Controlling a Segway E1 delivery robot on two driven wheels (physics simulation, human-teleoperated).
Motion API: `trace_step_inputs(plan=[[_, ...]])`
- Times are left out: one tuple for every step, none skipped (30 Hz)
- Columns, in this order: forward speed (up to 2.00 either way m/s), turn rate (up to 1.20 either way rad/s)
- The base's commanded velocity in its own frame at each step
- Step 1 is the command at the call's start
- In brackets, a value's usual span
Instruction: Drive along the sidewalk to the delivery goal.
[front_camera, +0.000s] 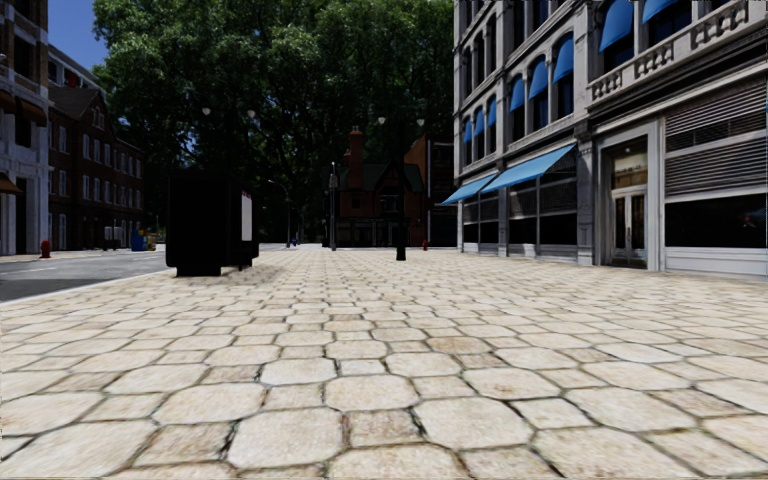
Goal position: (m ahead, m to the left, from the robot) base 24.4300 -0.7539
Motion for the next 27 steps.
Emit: trace_step_inputs(plan=[[2.00,0.22],[2.00,0.22],[2.00,0.22],[2.00,0.22],[2.00,0.22],[2.00,0.23],[2.00,0.23],[2.00,0.23],[2.00,0.24],[2.00,0.24],[2.00,0.24],[2.00,0.25],[2.00,0.25],[2.00,0.25],[2.00,0.25],[2.00,0.25],[2.00,0.25],[2.00,0.25],[2.00,0.25],[2.00,0.21],[2.00,0.19],[2.00,0.19],[2.00,0.19],[2.00,0.00],[2.00,0.00],[2.00,0.00],[2.00,0.00]])
